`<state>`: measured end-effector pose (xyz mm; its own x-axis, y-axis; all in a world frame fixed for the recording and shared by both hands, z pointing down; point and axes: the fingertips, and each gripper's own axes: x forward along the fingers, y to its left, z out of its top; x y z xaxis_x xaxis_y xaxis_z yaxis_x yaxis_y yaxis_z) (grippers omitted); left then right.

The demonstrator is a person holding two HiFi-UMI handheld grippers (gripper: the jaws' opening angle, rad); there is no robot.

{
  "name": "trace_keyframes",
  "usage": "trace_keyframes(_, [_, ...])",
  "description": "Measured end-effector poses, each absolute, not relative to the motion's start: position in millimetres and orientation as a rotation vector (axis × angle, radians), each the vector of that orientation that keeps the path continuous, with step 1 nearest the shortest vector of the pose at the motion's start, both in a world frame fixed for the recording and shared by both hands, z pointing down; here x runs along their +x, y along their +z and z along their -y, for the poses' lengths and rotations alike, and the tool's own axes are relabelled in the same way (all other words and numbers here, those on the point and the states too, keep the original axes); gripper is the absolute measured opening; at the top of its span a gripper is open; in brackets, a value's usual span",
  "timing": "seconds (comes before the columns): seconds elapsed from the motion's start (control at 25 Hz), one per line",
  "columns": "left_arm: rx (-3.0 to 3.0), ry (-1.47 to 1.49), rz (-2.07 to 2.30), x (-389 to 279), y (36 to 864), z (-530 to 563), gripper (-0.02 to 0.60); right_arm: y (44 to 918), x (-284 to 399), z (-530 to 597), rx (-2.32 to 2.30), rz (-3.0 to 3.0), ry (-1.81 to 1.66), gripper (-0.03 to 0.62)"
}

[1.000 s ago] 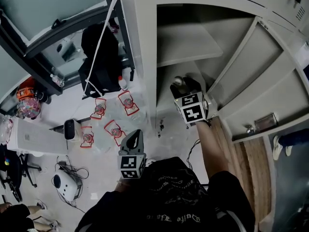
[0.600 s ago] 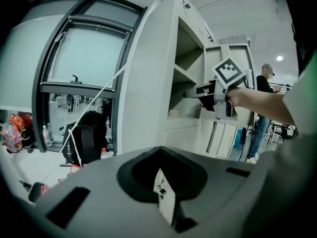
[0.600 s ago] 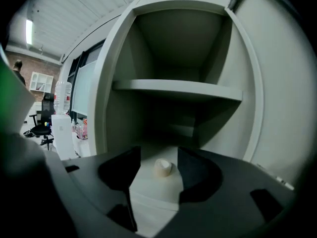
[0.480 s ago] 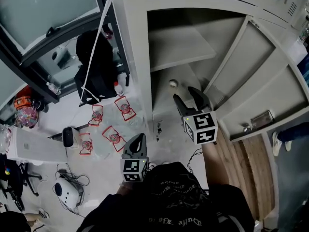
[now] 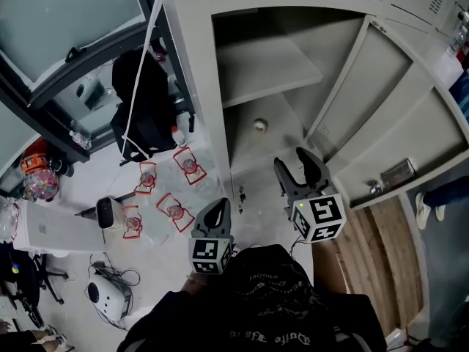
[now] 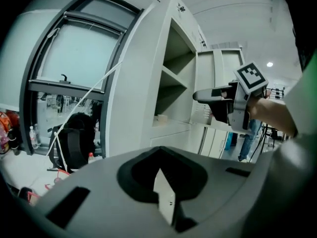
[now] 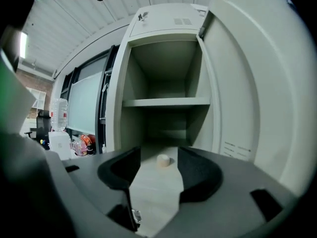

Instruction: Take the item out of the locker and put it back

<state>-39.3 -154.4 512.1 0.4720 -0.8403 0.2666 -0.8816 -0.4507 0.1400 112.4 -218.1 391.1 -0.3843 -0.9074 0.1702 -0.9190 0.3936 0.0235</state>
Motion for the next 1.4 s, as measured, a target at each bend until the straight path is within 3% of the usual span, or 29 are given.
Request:
trace_keyframes(1.16, [2.507, 0.183, 1.467, -21.6, 500.9, 152.9, 0.006, 458.2, 129.3, 145.5, 1.747, 2.404, 0.254, 0.236])
trace_keyframes(1.4, [2.517, 0.176, 1.467, -18.3, 497.5, 152.7, 0.006, 459.6, 124.5, 143.5, 1.735, 2.416, 0.248, 0.185])
